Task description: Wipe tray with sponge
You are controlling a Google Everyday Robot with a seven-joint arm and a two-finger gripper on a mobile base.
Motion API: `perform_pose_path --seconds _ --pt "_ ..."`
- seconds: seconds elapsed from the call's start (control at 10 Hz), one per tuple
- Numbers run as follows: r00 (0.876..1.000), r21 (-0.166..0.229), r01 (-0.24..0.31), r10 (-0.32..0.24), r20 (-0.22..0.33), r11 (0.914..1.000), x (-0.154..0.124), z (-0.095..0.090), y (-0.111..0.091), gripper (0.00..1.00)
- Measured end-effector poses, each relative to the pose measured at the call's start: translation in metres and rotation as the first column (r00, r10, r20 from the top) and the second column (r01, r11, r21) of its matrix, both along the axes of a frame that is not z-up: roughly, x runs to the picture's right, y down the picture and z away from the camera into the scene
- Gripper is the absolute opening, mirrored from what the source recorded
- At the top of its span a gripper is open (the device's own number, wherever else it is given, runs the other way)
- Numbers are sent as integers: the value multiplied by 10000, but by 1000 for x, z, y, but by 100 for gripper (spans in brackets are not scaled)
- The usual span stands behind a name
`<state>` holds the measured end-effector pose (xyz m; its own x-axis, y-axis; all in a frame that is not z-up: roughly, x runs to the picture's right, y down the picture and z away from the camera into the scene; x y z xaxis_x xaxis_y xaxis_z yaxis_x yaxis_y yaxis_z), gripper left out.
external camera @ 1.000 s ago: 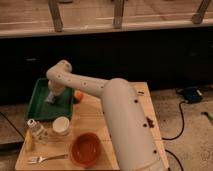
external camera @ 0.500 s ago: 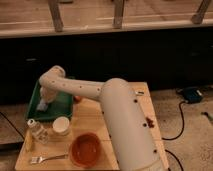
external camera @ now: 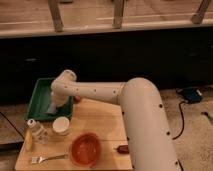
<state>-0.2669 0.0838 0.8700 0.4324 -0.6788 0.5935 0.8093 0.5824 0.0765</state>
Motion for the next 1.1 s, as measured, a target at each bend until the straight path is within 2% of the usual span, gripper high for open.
perform_pose_path --seconds 0.2,0.5,0.7,1.1 --pt "9996 20 -113 113 -261 9999 11 13 -18 2" --pt "9999 87 28 -26 -155 10000 -8 36 -55 2" --pt "9998 93 177 -178 70 9998 -29 36 -63 2" --pt "9996 100 238 -239 141 9997 -29 37 -67 2"
